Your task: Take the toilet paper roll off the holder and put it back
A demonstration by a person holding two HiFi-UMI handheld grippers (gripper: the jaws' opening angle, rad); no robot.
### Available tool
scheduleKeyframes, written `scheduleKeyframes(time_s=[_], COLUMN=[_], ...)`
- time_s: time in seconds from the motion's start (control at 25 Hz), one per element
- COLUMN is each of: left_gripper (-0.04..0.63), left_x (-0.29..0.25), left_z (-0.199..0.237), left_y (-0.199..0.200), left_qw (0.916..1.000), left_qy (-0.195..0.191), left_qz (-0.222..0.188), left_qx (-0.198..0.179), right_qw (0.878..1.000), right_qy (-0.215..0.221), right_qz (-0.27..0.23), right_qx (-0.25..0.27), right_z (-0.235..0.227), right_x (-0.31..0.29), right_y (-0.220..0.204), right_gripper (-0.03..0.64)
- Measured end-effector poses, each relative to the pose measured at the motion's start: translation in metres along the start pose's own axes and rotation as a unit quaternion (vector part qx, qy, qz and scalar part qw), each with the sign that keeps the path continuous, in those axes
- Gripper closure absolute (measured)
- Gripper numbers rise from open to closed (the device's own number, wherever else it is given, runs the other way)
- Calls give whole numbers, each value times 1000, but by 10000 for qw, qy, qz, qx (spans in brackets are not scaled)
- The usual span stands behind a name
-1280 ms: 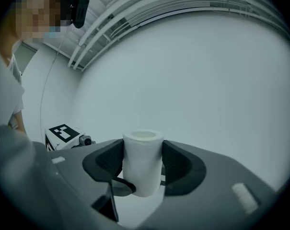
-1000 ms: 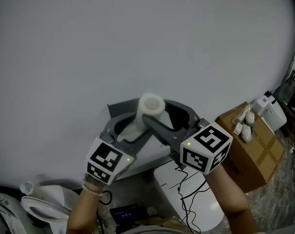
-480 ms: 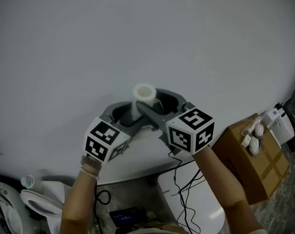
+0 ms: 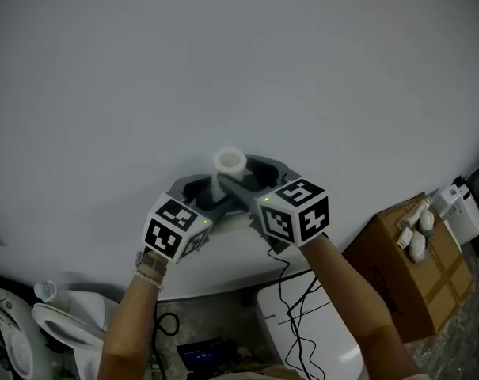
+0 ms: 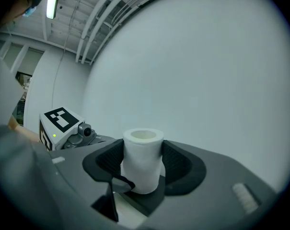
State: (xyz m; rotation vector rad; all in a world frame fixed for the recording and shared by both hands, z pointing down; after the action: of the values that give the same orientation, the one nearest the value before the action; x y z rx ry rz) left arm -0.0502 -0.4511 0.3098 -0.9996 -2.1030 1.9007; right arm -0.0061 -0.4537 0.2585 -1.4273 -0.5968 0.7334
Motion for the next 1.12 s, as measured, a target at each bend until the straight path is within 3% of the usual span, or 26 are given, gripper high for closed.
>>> scheduleKeyframes(time_s=[0.6, 1.12], left_gripper=[367, 387], left_x=[0, 46], left_z=[-2, -28], left_y=[3, 38], left_qw=[9999, 9951], left_qy=[56, 323], left_qz=[-144, -866], left_qx=[-57, -364], right_qw=[9994, 9963], right_qy=[-225, -485], right_qz=[103, -663], right_qx=[-245, -255], right_z=[-17, -18], right_x=[-7, 42], right_y=[-10, 26], right_gripper=[359, 369])
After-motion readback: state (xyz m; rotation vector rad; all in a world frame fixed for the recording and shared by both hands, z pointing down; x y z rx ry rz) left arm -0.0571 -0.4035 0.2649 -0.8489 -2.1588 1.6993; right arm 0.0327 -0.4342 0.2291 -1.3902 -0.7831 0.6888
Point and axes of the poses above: the fingertips, and each gripper's own axes: x backward along the fingers, z to its left, y out of its top, the point moved 3 cm from there along x, backward along the fingers, and after that the axes turned 15 degrees about -y, right-handed, at the moved point
